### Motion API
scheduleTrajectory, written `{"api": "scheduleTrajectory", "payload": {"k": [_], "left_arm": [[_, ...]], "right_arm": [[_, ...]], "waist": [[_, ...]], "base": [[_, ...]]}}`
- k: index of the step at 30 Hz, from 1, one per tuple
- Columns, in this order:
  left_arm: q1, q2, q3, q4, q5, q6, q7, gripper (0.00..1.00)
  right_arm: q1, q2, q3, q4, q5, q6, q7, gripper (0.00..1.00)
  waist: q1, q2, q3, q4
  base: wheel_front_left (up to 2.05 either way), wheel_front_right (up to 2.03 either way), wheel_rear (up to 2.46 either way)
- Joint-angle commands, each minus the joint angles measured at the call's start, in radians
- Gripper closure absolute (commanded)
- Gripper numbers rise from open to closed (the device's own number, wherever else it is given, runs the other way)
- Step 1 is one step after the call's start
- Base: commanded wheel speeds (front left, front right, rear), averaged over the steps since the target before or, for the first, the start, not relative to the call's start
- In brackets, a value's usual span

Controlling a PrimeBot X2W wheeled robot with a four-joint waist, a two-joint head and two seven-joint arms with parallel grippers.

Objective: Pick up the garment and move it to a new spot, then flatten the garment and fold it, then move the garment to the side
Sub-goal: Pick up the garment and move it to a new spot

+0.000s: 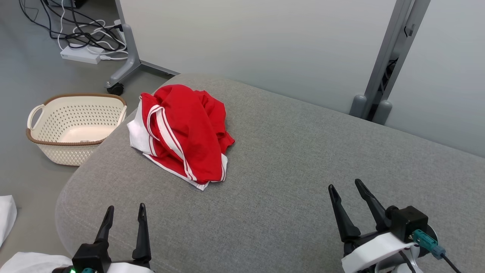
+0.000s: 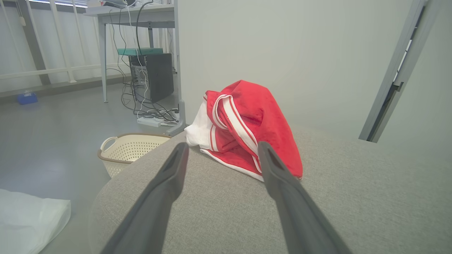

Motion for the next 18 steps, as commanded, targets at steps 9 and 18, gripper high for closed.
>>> {"api": "scheduleTrajectory", "payload": {"k": [9,18], "left_arm": [[0.008,0.004,-0.004,0.001,0.006,-0.008,-0.004,0.0],[0.011,0.004,-0.013,-0.002,0.001,-0.005,-0.004,0.0]], "right_arm": [[0.009,-0.008,-0.005,-0.006,0.004,0.002,-0.002,0.0],[0.02,-0.008,-0.005,-0.01,-0.006,0.002,-0.002,0.0]], "waist": [[0.0,0.0,-0.003,-0.003],[0.0,0.0,0.006,0.005]], "base": [[0.0,0.0,0.0],[0.0,0.0,0.0]]}}
